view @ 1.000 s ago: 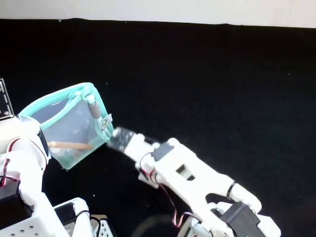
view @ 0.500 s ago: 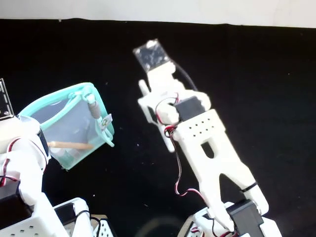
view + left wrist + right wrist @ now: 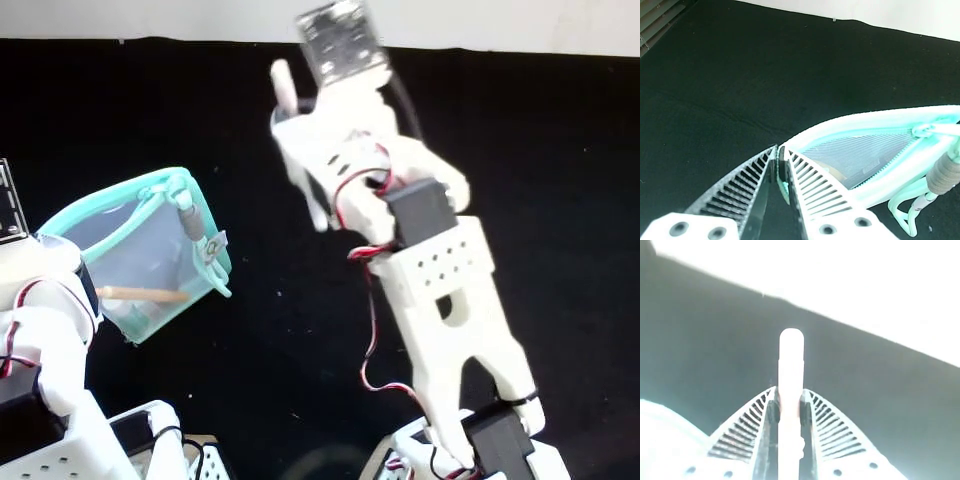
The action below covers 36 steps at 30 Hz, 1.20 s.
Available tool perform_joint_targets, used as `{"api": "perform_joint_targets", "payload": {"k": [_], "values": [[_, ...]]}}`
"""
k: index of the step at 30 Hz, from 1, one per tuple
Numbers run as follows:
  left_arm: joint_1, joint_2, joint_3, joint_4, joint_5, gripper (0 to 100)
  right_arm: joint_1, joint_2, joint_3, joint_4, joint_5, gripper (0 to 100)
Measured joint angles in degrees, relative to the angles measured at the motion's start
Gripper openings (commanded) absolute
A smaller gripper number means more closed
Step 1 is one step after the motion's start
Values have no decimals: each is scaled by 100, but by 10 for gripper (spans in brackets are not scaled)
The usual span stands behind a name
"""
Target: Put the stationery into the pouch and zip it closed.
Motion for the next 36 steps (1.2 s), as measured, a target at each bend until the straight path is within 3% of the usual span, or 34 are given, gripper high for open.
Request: {"api": "perform_joint_targets", "payload": {"k": [18, 29, 36], "values": [[0, 0, 0, 0, 0, 6, -35, -9, -2277, 0, -1503, 7], [0, 0, 97, -9, -35, 6, -1257, -9, -2312, 0, -1653, 7], [0, -9, 114, -9, -167, 6, -1582, -9, -2312, 0, -1653, 7]]}}
